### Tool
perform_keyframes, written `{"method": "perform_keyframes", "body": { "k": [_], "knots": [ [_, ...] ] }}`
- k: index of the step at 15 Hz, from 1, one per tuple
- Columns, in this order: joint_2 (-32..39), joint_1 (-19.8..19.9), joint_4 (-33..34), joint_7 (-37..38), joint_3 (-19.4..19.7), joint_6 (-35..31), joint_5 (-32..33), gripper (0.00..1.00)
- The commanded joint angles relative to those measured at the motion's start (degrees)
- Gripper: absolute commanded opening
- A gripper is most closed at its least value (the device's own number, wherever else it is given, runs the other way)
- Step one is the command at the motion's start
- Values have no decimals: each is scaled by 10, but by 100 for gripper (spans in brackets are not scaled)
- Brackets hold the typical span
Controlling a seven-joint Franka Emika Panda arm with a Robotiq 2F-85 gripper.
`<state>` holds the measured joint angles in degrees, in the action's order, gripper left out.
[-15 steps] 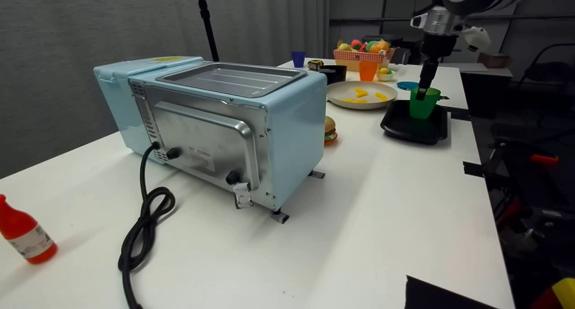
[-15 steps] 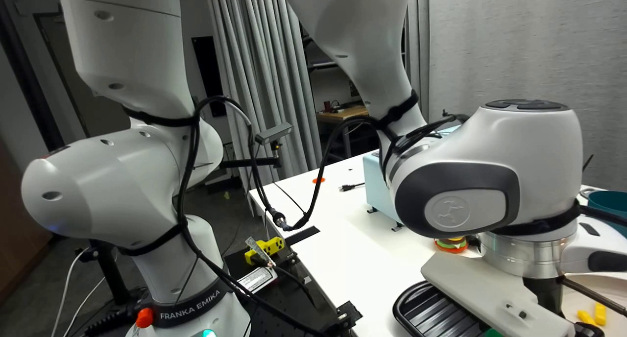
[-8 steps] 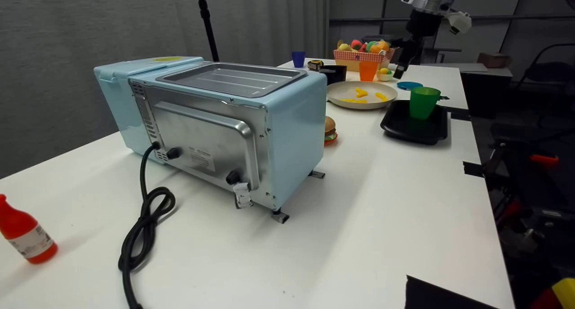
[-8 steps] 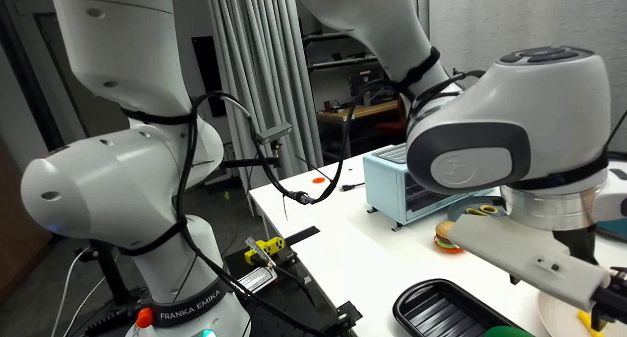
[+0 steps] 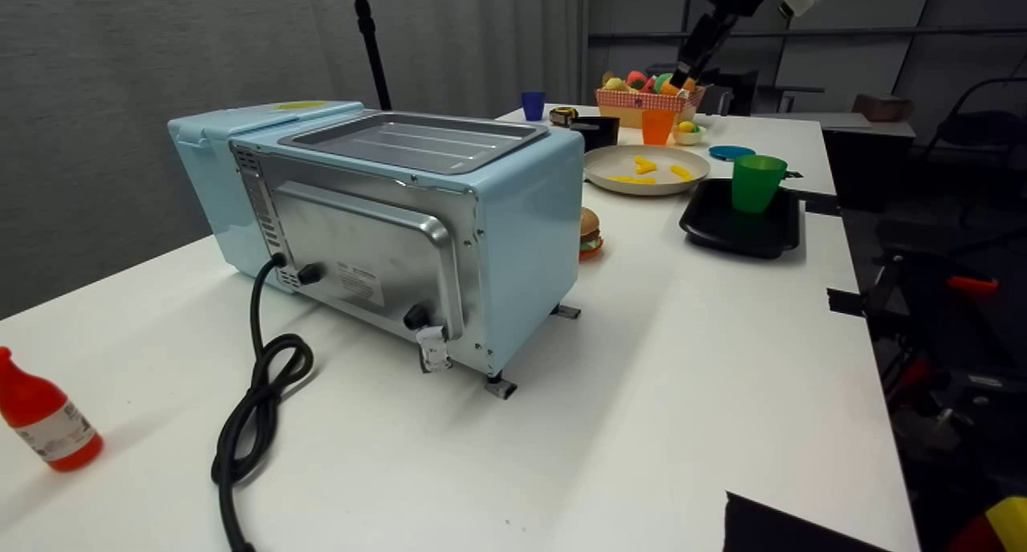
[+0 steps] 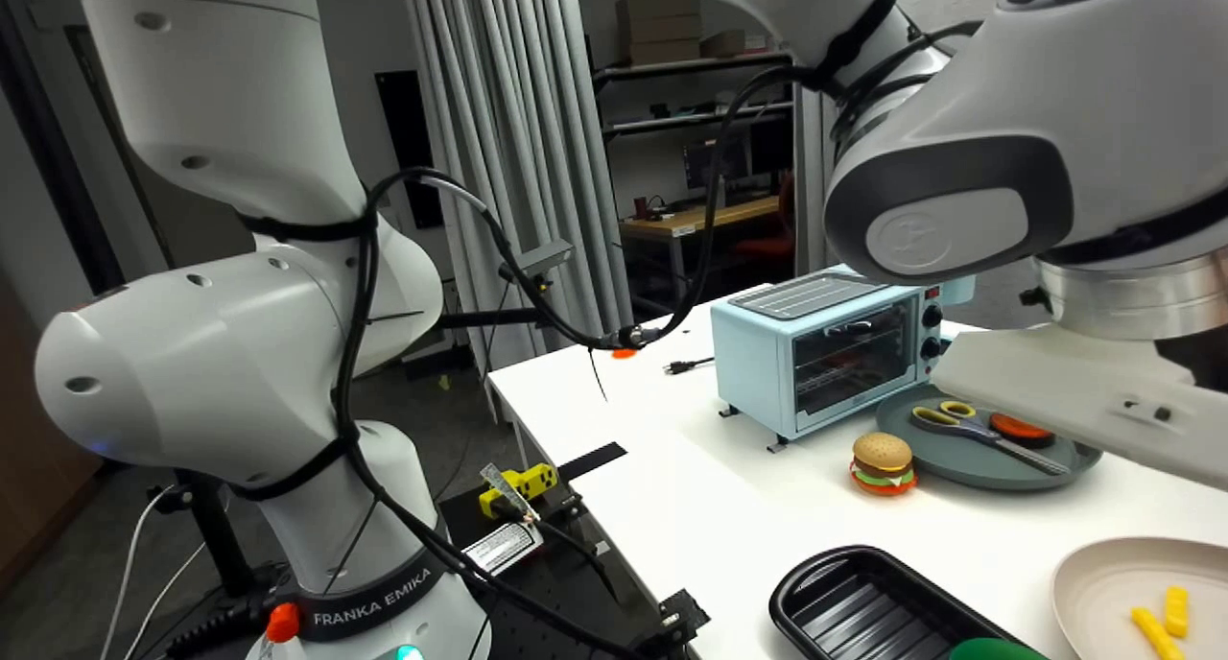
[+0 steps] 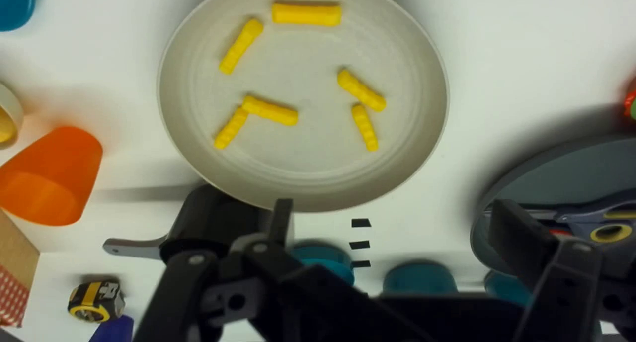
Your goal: Pour the contents of the green cup onto the plate
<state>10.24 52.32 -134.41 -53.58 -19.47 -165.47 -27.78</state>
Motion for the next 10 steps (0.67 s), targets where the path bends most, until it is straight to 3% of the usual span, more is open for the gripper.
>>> {"method": "perform_keyframes", "body": {
  "k": [1,10],
  "knots": [
    [-5,4,5,-7,-2,2,-9,100],
    [-11,9,7,-9,-5,4,-12,100]
  ]
}}
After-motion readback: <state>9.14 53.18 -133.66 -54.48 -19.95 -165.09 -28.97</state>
